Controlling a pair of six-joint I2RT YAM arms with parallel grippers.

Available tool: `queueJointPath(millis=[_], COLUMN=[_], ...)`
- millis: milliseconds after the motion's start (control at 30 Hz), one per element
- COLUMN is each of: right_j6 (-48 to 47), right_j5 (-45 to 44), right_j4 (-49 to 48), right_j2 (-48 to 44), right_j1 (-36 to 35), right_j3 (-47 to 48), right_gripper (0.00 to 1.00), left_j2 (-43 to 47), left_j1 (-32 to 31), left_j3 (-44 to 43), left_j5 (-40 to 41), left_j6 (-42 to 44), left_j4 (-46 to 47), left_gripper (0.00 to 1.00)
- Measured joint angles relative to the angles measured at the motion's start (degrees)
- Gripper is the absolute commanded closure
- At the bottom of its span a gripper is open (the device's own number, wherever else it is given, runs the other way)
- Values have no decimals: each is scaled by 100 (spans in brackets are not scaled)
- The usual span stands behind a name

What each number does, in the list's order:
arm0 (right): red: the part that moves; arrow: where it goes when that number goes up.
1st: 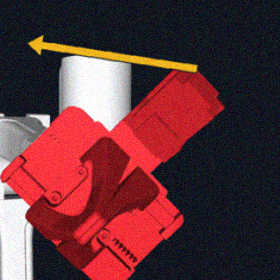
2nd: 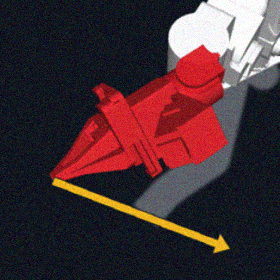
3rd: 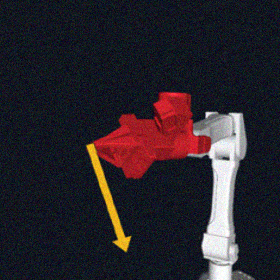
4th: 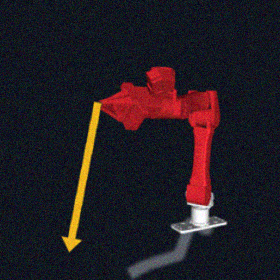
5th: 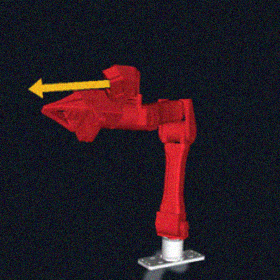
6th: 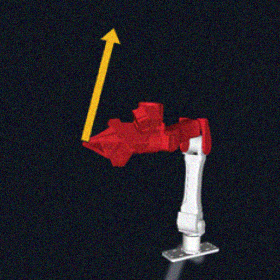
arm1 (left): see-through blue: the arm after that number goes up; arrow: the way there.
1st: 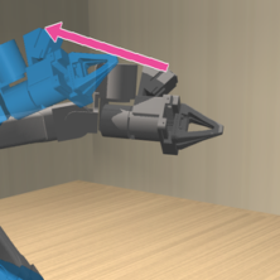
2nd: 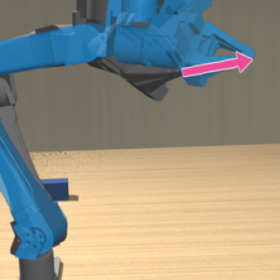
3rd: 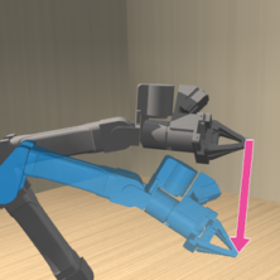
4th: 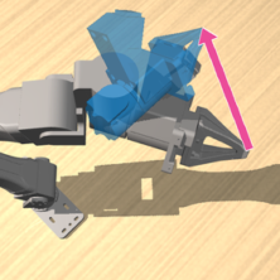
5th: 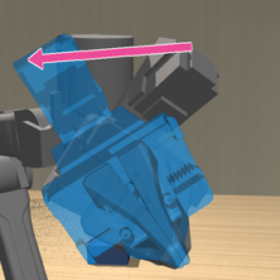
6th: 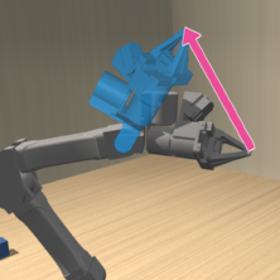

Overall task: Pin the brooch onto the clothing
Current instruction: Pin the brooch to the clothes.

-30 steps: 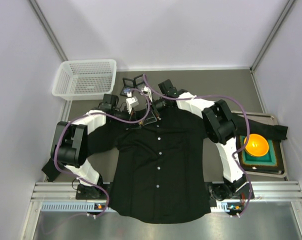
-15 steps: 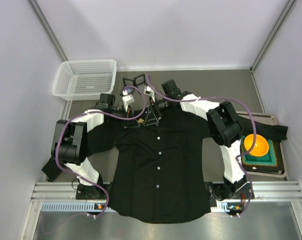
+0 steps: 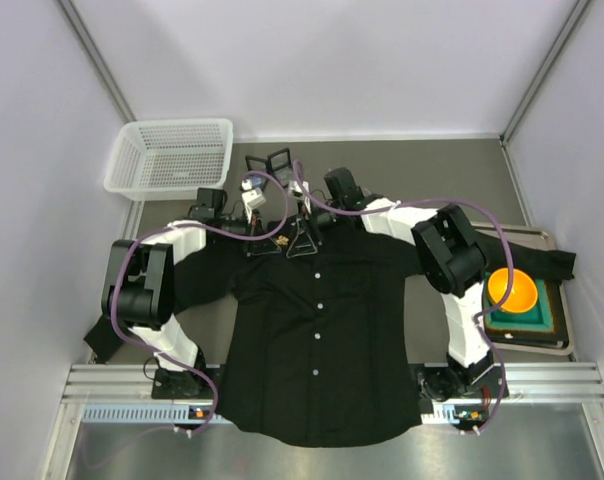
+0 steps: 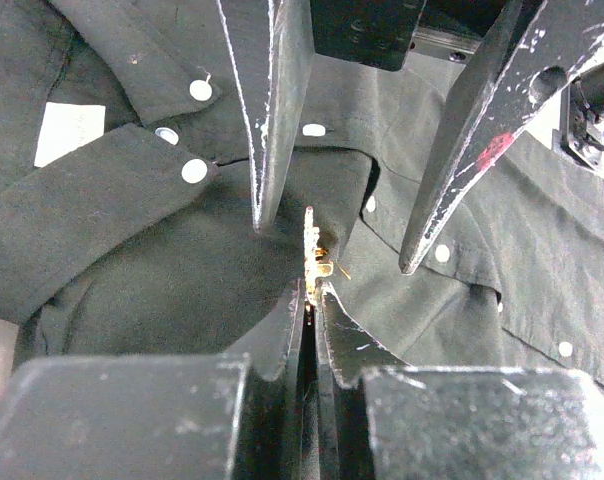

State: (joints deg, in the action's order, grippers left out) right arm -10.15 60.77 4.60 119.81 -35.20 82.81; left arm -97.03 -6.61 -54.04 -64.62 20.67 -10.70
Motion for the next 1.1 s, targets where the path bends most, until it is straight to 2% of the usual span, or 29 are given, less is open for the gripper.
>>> queueJointPath(millis=[300, 500, 633, 867, 1033, 1100], right_j6=[525, 470, 350, 286, 262, 227], right_j5=[17, -26, -76, -232, -372, -435], right_j4=[-898, -901, -804, -789, -778, -767], right_j2=[-236, -304, -304, -304, -304, -304], right_j1=[0, -13, -55, -92, -114, -125], right_j3=[-192, -192, -192, -192, -192, -192], right_gripper=[44, 45, 58, 63, 63, 68], left_j2=[28, 87, 98, 98, 98, 98], left_j1=[22, 22, 22, 22, 22, 22], left_j3=[146, 151, 175, 205, 221, 221], left_j5=[-116, -155, -162, -164, -164, -164], left_j6=[-173, -280, -323, -400, -474, -522], left_j4=[319, 431, 481, 531, 636, 684], left_gripper=[100, 100, 100, 100, 100, 100])
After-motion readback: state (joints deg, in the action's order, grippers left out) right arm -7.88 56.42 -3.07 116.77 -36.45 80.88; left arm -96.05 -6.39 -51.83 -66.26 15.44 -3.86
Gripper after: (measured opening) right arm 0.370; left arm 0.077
